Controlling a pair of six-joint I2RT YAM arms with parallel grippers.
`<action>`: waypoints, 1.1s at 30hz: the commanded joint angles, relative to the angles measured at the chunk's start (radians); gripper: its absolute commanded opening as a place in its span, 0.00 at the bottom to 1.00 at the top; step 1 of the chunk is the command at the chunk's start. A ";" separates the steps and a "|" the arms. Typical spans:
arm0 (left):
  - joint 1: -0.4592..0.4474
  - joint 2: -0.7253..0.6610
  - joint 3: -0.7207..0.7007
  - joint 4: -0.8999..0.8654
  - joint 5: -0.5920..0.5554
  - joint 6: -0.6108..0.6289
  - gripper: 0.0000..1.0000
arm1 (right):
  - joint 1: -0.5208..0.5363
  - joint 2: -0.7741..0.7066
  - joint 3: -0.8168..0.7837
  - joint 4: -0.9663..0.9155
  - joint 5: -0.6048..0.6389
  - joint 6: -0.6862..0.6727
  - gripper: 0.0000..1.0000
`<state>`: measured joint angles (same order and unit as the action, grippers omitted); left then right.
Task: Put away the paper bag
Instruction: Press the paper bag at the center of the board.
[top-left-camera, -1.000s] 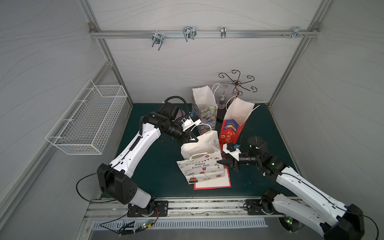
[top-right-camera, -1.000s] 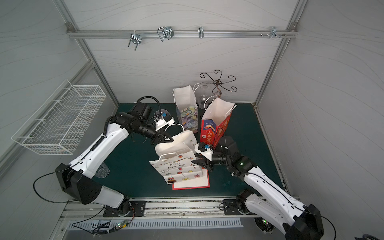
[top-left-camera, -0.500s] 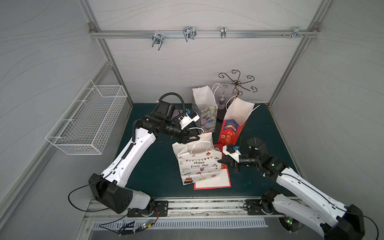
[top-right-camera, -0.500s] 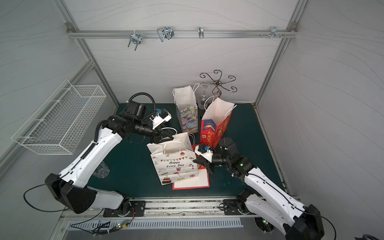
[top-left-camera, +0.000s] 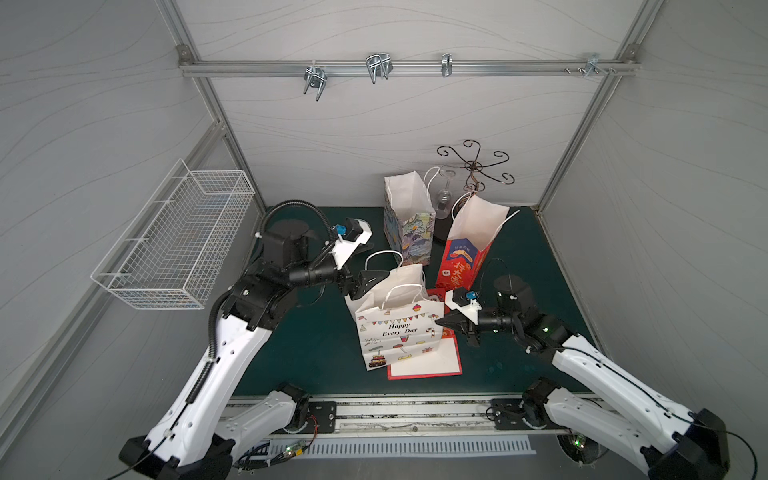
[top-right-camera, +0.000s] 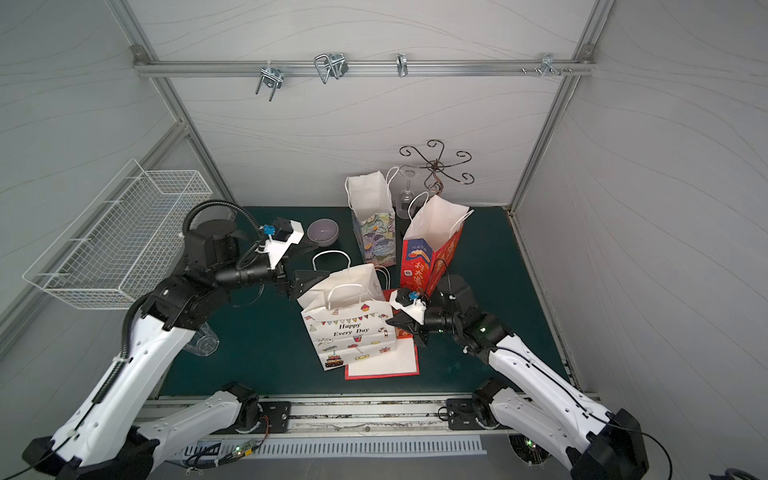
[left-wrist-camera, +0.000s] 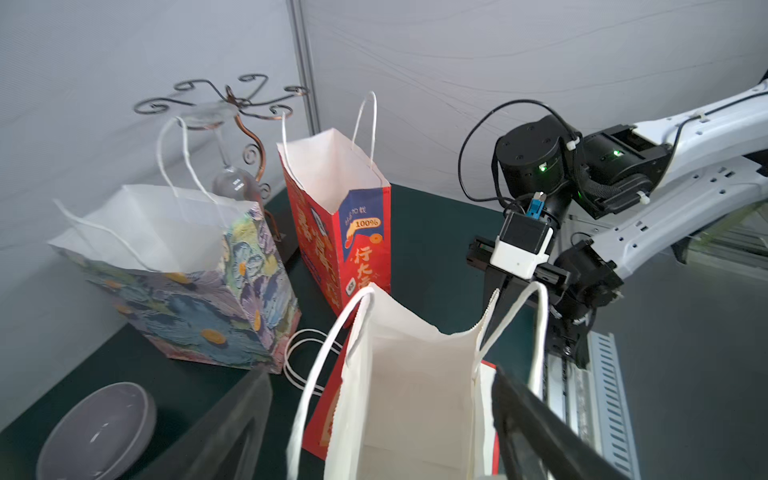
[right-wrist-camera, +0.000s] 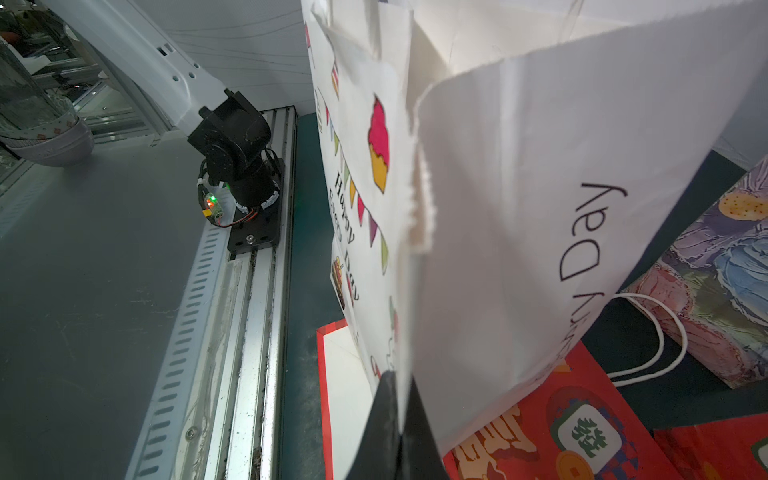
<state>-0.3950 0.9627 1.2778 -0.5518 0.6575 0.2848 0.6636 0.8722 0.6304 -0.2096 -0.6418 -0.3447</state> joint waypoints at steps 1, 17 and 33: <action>0.005 -0.095 -0.041 0.131 -0.176 -0.110 0.85 | 0.006 -0.002 0.000 0.011 0.013 0.018 0.00; 0.002 -0.643 -0.513 -0.110 -0.177 -0.337 0.84 | 0.006 0.003 0.009 -0.003 0.010 0.022 0.01; 0.004 -0.485 -0.636 0.084 -0.095 -0.215 0.93 | 0.007 -0.001 0.022 -0.028 0.002 0.012 0.01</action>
<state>-0.3935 0.4591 0.6483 -0.5735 0.4812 0.0345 0.6636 0.8734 0.6308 -0.2176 -0.6285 -0.3302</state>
